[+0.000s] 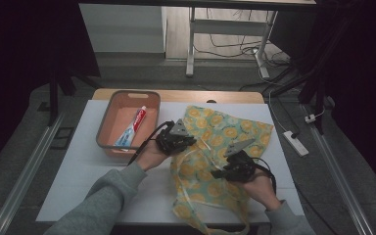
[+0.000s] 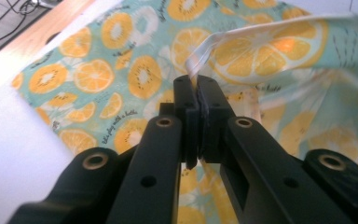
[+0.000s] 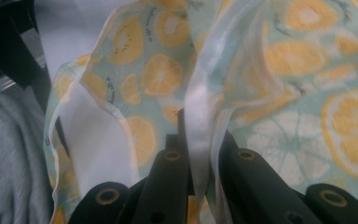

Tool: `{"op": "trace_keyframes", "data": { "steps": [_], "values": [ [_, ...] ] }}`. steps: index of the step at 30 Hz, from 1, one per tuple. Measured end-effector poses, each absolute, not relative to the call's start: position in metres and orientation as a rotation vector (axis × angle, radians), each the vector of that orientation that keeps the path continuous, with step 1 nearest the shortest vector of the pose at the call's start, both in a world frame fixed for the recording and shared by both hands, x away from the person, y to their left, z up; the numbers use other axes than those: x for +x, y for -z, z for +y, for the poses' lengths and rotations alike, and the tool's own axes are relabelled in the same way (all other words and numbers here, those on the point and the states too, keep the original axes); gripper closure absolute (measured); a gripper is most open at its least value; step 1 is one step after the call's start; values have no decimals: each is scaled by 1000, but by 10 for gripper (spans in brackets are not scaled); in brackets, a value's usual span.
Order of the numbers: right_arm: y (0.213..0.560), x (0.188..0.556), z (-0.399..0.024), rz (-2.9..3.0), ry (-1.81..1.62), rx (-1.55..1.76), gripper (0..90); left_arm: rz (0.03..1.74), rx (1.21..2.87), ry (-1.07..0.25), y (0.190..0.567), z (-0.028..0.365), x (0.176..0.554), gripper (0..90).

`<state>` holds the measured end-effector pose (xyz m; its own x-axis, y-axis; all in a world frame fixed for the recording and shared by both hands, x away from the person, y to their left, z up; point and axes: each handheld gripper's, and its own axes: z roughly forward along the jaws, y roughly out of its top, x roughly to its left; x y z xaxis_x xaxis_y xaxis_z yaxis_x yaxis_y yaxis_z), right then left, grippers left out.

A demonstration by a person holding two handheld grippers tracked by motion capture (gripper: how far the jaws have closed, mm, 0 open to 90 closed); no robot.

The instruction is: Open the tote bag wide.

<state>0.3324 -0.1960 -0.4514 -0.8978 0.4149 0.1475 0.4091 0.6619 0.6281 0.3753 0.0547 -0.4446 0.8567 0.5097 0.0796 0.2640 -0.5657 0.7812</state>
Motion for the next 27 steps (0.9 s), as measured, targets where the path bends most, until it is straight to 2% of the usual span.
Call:
{"op": "trace_keyframes", "data": {
  "steps": [3,8,9,12,18,27],
  "values": [
    [453,344,-182,2822,-1097,712,885,572,2184,-391,439,64,374,798],
    [456,379,-175,2750,-1195,817,886,626,2157,-435,426,86,371,465],
    [457,385,-174,2740,-1213,838,887,640,2148,-445,423,91,370,429],
    [458,401,-171,2697,-1205,863,889,668,2118,-440,415,107,367,396],
    [462,426,-172,2604,-1214,938,890,703,2099,-466,408,129,363,390],
    [449,457,-185,2355,-1423,1065,891,747,2109,-478,408,141,365,388]
  ]
}}
